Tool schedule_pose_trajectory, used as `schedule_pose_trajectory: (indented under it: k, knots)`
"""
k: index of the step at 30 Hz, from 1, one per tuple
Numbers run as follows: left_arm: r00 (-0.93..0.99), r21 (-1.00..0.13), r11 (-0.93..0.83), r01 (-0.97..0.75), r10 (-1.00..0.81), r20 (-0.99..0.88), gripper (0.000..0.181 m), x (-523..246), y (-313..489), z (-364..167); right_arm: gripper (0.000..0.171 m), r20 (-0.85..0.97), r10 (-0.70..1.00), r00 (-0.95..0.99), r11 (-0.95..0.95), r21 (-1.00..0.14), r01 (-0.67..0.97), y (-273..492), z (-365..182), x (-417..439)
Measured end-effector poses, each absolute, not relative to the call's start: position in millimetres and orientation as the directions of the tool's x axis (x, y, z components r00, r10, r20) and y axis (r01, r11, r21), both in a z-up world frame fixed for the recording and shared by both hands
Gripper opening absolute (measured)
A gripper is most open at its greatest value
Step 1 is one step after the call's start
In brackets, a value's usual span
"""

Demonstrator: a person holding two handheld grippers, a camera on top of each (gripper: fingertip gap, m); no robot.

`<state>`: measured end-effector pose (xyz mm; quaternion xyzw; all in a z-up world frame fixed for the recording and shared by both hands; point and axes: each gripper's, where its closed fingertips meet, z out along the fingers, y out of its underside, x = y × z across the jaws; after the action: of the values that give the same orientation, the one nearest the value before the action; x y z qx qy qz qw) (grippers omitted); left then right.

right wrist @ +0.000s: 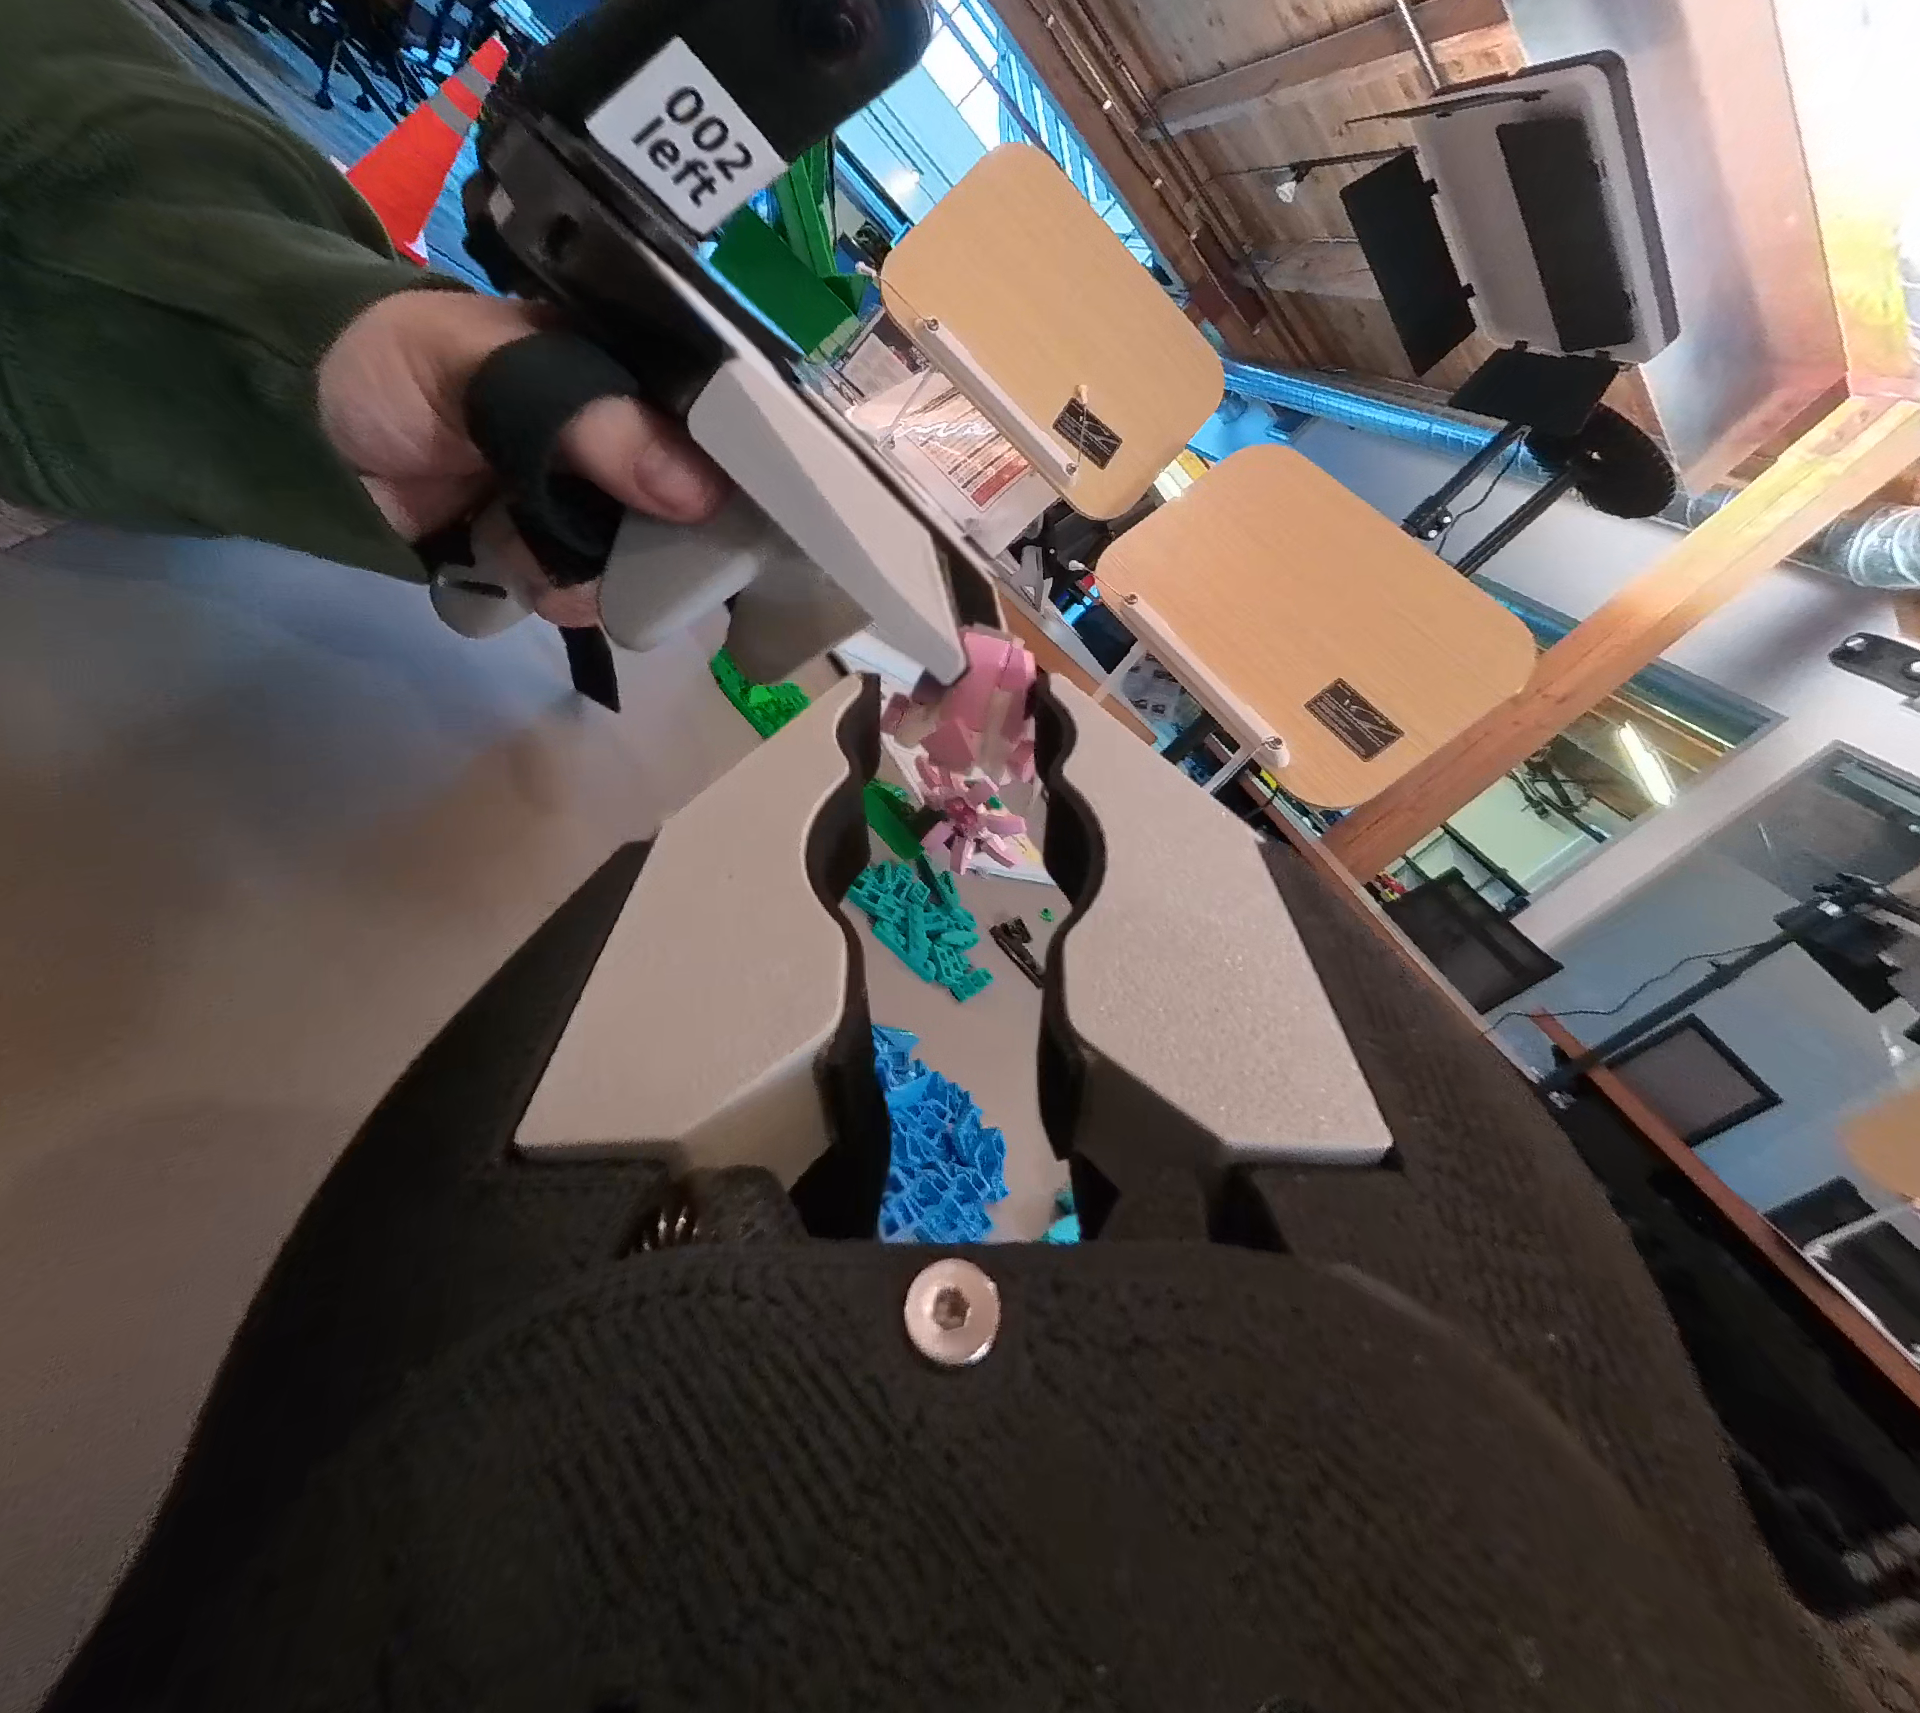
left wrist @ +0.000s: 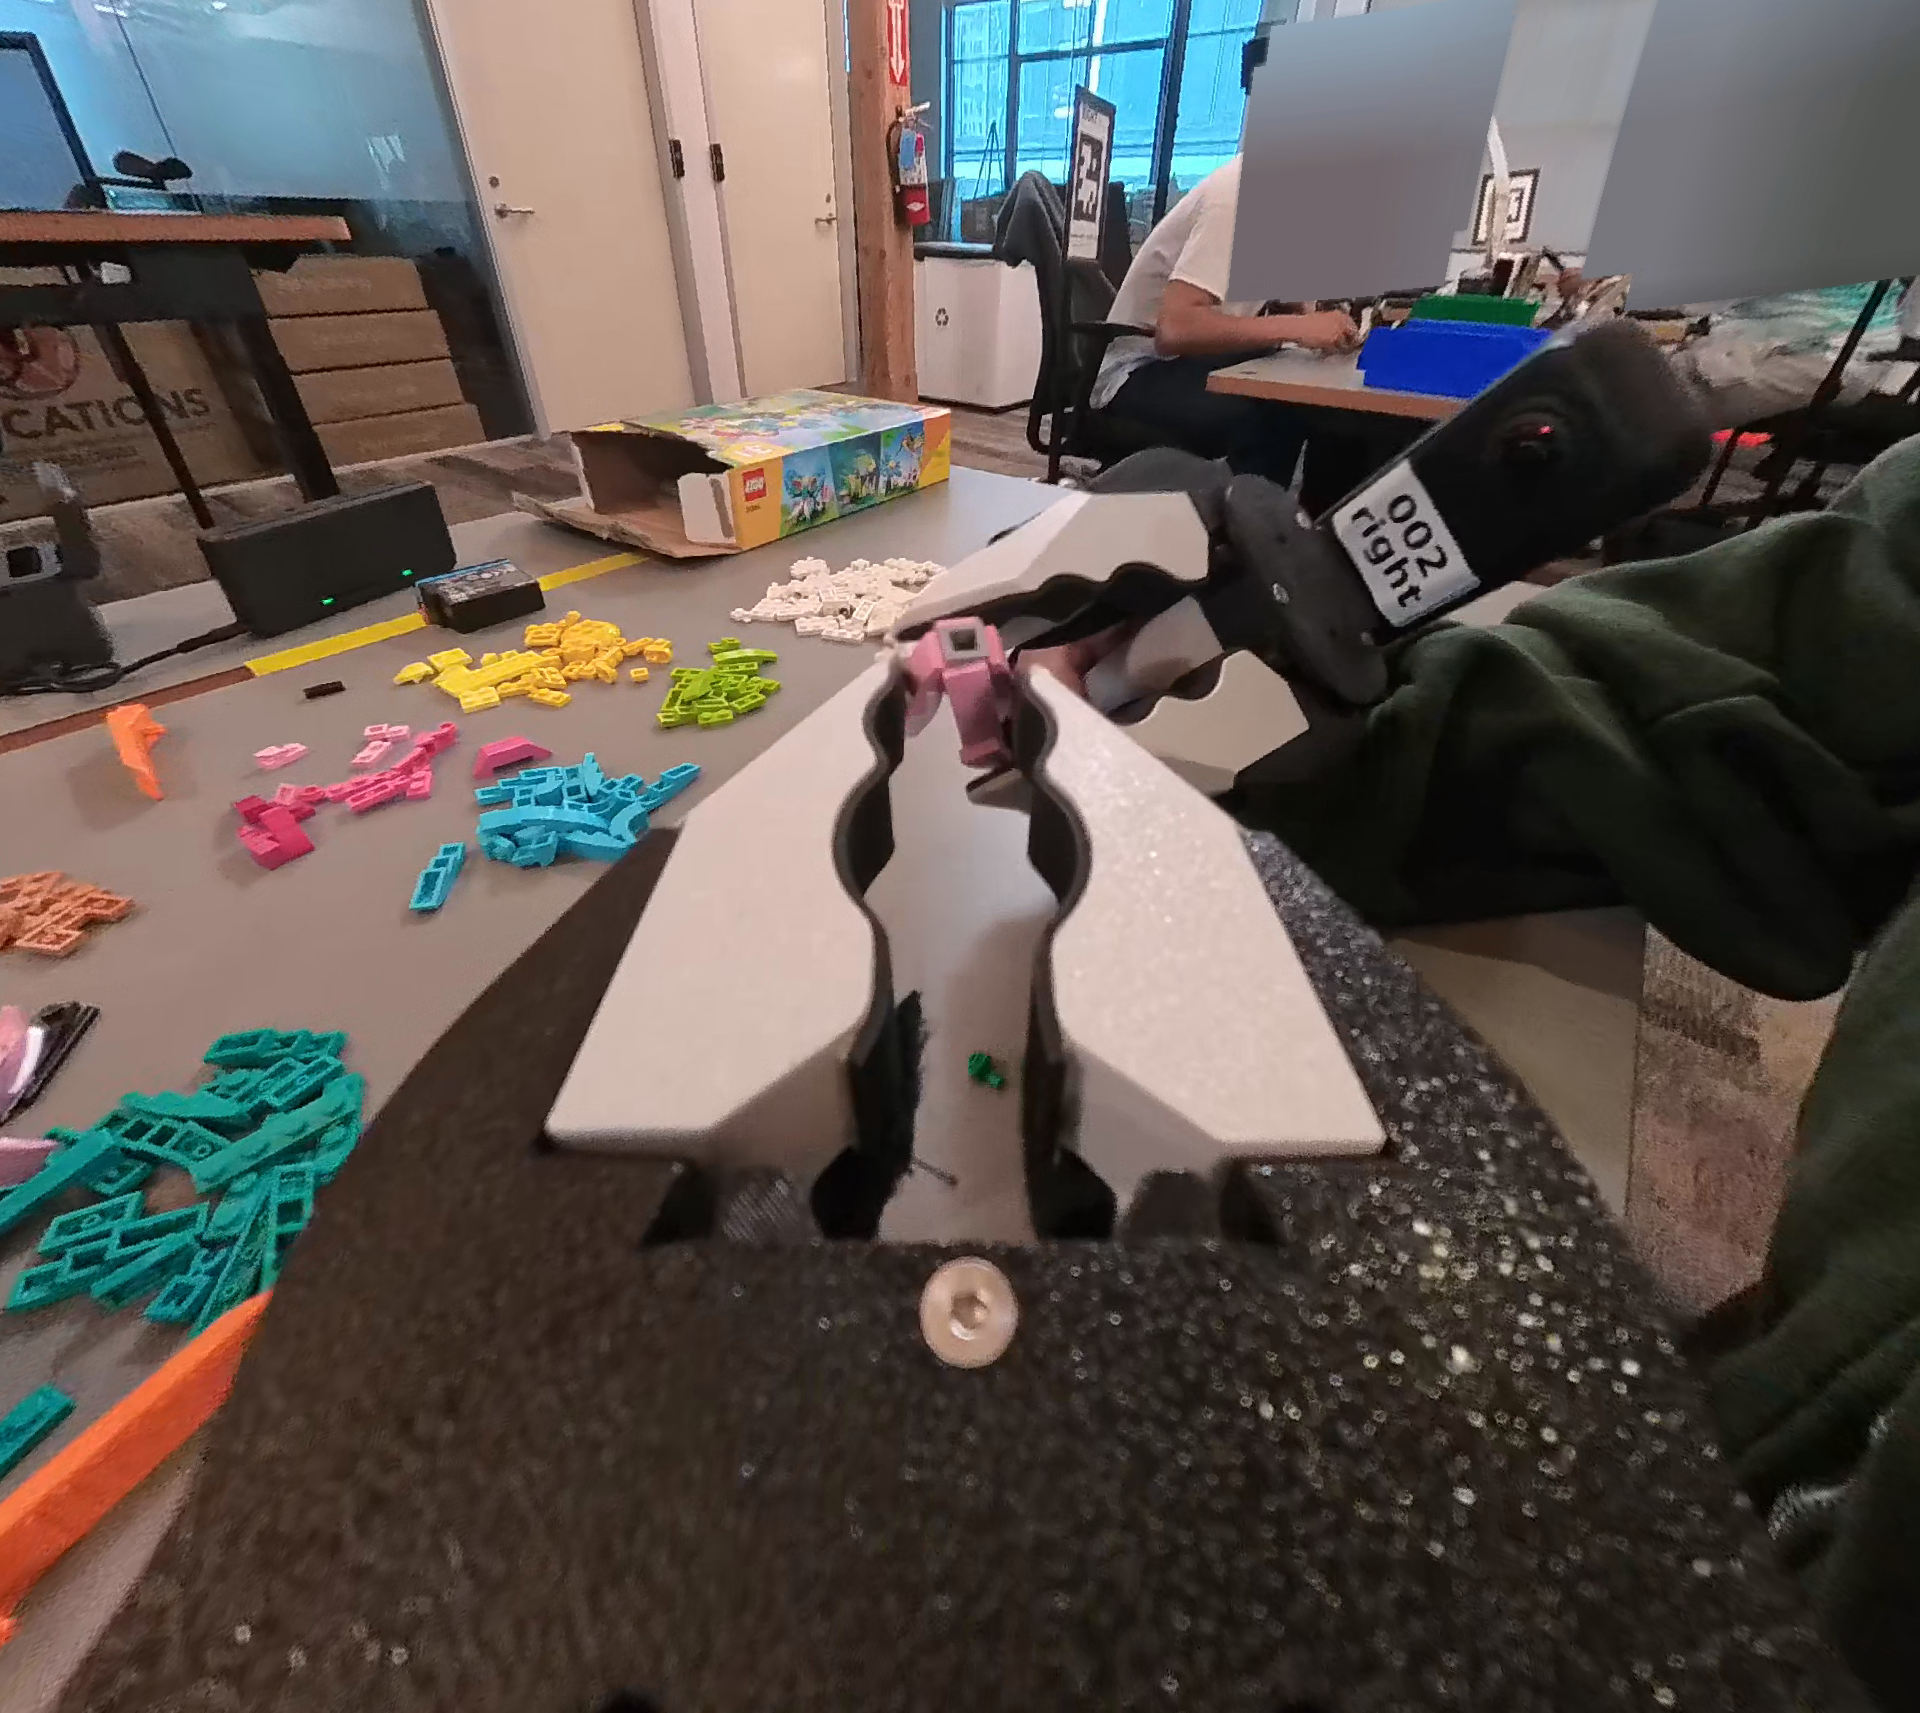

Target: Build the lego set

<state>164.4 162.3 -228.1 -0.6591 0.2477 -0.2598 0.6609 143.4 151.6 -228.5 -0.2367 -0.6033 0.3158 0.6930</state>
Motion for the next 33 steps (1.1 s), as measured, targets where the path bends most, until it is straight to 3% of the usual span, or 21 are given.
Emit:
schedule_pose_trajectory:
  k: [14, 18, 24, 29, 33]
  knots:
    - [0.756, -0.999, -0.015, 0.032, -0.654, 0.033, 0.018, 163.9, 166.7, -231.7, 0.029, 0.704, 0.706, 0.079, 0.708, -0.695, -0.127, 153.0, -232.0, 141.4]
    - [0.792, -1.000, -0.011, -0.015, -0.610, -0.005, 0.018, 150.7, 170.4, -232.2, 0.041, 0.682, 0.730, 0.047, 0.682, -0.723, -0.107, 160.6, -236.5, 144.1]
    - [0.818, -0.989, -0.073, -0.129, -0.572, -0.065, 0.018, 116.0, 170.2, -244.9, 0.033, 0.415, 0.854, -0.314, 0.469, -0.876, 0.117, 168.8, -283.6, 155.2]
    - [0.831, -0.967, -0.089, -0.240, -0.533, -0.157, 0.018, 98.0, 174.5, -265.0, 0.029, 0.105, 0.844, -0.526, 0.351, -0.850, 0.394, 150.9, -326.1, 171.7]
    - [0.817, -0.954, -0.094, -0.283, -0.545, -0.189, 0.018, 100.9, 182.0, -280.9, 0.029, 0.017, 0.834, -0.552, 0.342, -0.800, 0.493, 143.5, -345.7, 176.7]
